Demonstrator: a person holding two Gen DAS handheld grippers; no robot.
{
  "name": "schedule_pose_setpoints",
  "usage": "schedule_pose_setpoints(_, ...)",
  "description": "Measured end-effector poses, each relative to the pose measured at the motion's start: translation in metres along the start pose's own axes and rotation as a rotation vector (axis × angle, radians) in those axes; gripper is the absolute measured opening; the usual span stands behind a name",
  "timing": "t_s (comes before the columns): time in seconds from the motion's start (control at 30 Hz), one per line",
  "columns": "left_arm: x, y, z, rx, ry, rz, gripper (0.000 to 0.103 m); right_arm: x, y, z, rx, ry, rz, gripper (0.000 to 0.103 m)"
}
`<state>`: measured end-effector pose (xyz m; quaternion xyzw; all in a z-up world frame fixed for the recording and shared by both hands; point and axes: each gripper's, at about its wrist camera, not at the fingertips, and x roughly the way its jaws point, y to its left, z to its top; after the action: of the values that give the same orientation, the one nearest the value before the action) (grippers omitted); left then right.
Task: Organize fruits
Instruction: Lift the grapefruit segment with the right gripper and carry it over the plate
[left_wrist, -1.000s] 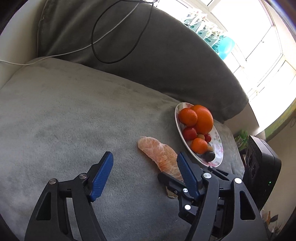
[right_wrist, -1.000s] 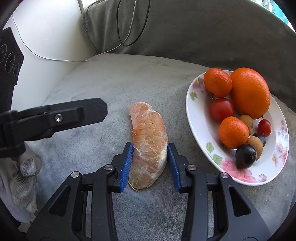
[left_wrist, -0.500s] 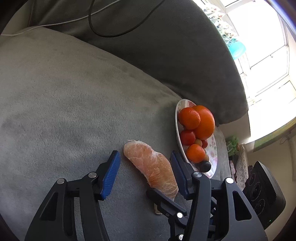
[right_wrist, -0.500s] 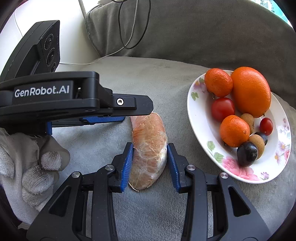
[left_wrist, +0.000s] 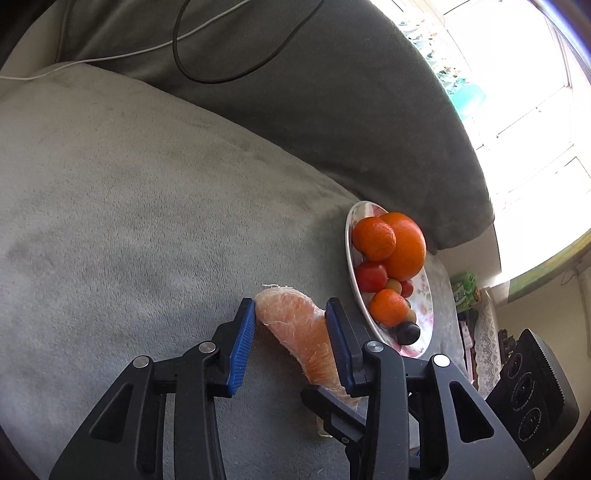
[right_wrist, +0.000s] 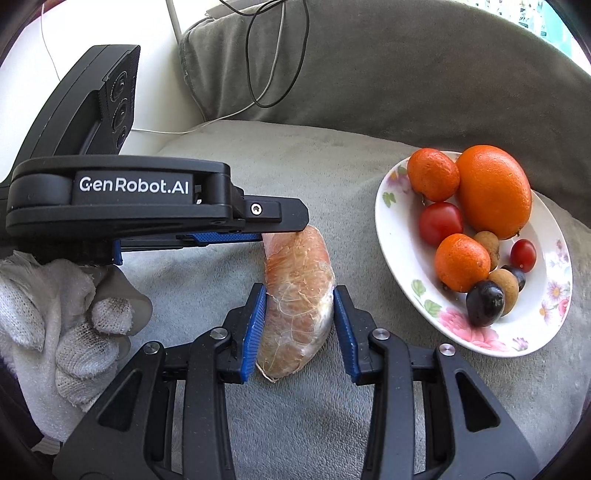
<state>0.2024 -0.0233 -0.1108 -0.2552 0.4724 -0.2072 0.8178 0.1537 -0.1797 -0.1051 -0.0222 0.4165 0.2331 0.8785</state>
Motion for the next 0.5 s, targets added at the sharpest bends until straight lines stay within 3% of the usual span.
schedule_pose_setpoints(0.5,-0.005,-0.044,0.004,0.077,-0.039,-0.038,0.036,-0.047,-0.016,-0.001,0.018,-0.086,-0.023,0.038)
